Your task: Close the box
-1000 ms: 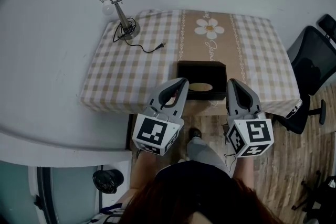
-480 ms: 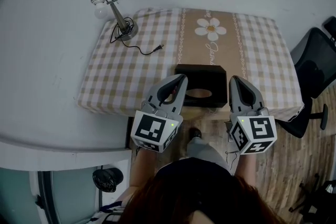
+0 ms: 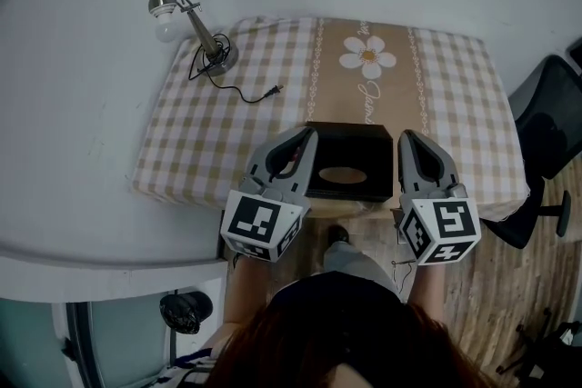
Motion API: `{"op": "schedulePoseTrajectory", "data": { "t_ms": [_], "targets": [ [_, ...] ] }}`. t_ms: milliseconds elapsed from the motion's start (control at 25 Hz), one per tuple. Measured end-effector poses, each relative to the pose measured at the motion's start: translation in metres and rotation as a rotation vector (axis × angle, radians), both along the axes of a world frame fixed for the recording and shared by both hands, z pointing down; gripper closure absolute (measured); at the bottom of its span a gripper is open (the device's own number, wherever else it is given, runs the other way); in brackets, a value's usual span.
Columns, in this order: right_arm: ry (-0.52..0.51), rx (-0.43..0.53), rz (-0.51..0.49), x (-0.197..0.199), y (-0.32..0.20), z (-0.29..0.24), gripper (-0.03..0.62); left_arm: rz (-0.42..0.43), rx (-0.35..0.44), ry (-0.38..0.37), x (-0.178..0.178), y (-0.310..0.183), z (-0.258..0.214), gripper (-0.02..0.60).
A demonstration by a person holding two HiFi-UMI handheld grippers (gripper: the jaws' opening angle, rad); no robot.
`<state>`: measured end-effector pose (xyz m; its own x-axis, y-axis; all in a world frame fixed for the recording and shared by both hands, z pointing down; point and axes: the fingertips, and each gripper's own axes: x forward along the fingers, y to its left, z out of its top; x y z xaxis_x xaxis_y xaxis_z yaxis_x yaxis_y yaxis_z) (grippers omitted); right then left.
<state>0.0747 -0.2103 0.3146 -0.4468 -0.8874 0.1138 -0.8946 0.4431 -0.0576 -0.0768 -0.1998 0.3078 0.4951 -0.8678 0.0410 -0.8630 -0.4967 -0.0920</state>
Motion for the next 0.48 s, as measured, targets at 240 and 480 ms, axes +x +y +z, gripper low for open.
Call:
{"op": "schedulePoseTrajectory", "data": {
  "t_ms": [240,480],
  "targets": [
    [0.012,-0.021,-0.009,0.004,-0.02,0.009,0.577,-0.02,-0.023,-0.002,-0.006,-0.017,0.007,0.554],
    [0.034,-0.043,-0.018,0.007,-0.037,0.02,0.577,-0.041,-0.044,-0.005,-0.016,-0.033,0.014,0.554]
  ]
}}
